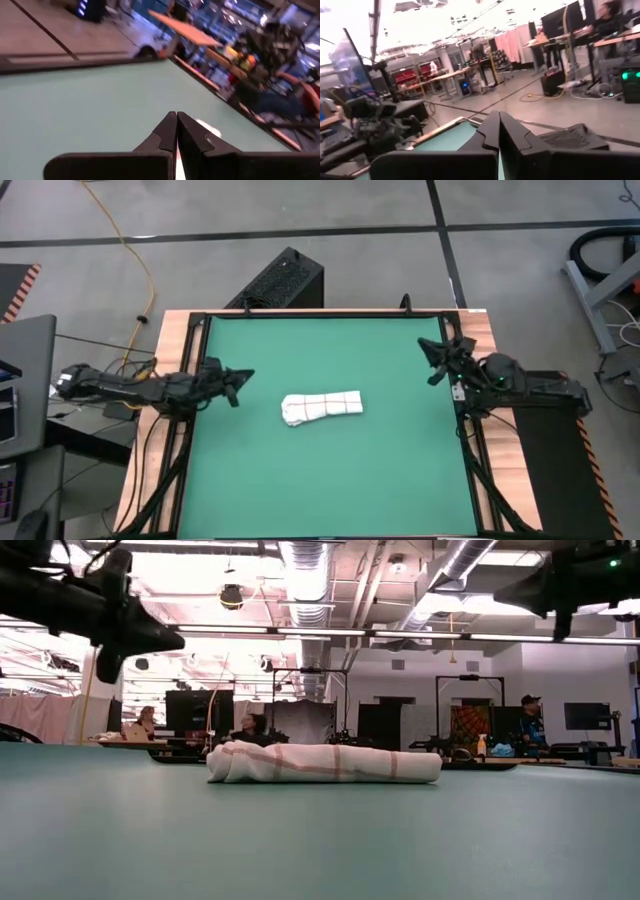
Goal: Roll towel
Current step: Return to Home Position
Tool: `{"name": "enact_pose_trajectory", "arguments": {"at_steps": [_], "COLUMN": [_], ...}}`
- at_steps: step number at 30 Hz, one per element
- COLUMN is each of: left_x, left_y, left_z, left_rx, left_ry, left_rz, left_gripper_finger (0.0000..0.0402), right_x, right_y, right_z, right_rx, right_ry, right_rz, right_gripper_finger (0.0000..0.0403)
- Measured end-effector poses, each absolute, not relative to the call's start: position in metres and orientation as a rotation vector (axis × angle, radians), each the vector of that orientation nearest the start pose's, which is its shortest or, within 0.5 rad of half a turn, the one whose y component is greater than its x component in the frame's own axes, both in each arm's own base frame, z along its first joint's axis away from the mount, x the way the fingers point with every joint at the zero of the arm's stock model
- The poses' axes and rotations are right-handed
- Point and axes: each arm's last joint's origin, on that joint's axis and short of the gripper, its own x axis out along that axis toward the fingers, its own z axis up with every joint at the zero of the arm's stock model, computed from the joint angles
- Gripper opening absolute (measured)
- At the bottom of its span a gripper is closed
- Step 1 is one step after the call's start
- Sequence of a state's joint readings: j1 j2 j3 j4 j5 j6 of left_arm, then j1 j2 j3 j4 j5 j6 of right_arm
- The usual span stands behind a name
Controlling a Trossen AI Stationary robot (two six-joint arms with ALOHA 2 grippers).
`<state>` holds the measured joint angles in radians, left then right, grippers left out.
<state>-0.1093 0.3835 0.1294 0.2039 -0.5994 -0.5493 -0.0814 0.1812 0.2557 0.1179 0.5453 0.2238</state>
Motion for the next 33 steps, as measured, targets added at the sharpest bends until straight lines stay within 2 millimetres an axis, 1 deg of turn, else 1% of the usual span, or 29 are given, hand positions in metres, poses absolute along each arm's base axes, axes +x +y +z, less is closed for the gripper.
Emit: {"name": "enact_pose_trajectory", "arguments": {"at_steps": [5,7,8,12,16,21,23,25,27,30,33], "left_x": [0.094,0.084,0.083,0.082,0.081,0.081,0.082,0.085,0.09,0.095,0.094], "left_y": [0.007,0.008,0.009,0.01,0.01,0.01,0.009,0.008,0.006,0.004,0.005], "left_z": [0.198,0.196,0.194,0.19,0.179,0.18,0.182,0.18,0.176,0.175,0.176], "left_rx": [-0.516,-0.529,-0.532,-0.535,-0.602,-0.625,-0.627,-0.622,-0.614,-0.59,-0.57], "left_ry": [-0.146,-0.153,-0.137,-0.066,-0.028,-0.055,-0.07,-0.09,-0.134,-0.21,-0.195], "left_rz": [0.53,0.528,0.54,0.603,0.642,0.621,0.605,0.556,0.481,0.381,0.412], "left_gripper_finger": [0.0,0.0,0.0,0.0,0.0,0.0,0.0,0.0,0.0,0.0,0.0], "right_x": [0.072,0.067,0.067,0.068,0.074,0.086,0.089,0.092,0.092,0.091,0.092], "right_y": [-0.022,-0.022,-0.022,-0.023,-0.023,-0.019,-0.015,-0.012,-0.01,-0.009,-0.008], "right_z": [0.245,0.24,0.237,0.227,0.204,0.177,0.175,0.175,0.174,0.173,0.172], "right_rx": [0.253,0.249,0.251,0.281,0.391,0.48,0.49,0.464,0.455,0.447,0.391], "right_ry": [-0.281,-0.247,-0.224,-0.145,-0.081,-0.085,-0.108,-0.09,-0.083,-0.074,-0.041], "right_rz": [-0.647,-0.658,-0.669,-0.711,-0.721,-0.635,-0.576,-0.545,-0.562,-0.583,-0.572], "right_gripper_finger": [0.0022,0.0022,0.0021,0.0021,0.0021,0.0021,0.0021,0.0021,0.0022,0.0025,0.0028]}}
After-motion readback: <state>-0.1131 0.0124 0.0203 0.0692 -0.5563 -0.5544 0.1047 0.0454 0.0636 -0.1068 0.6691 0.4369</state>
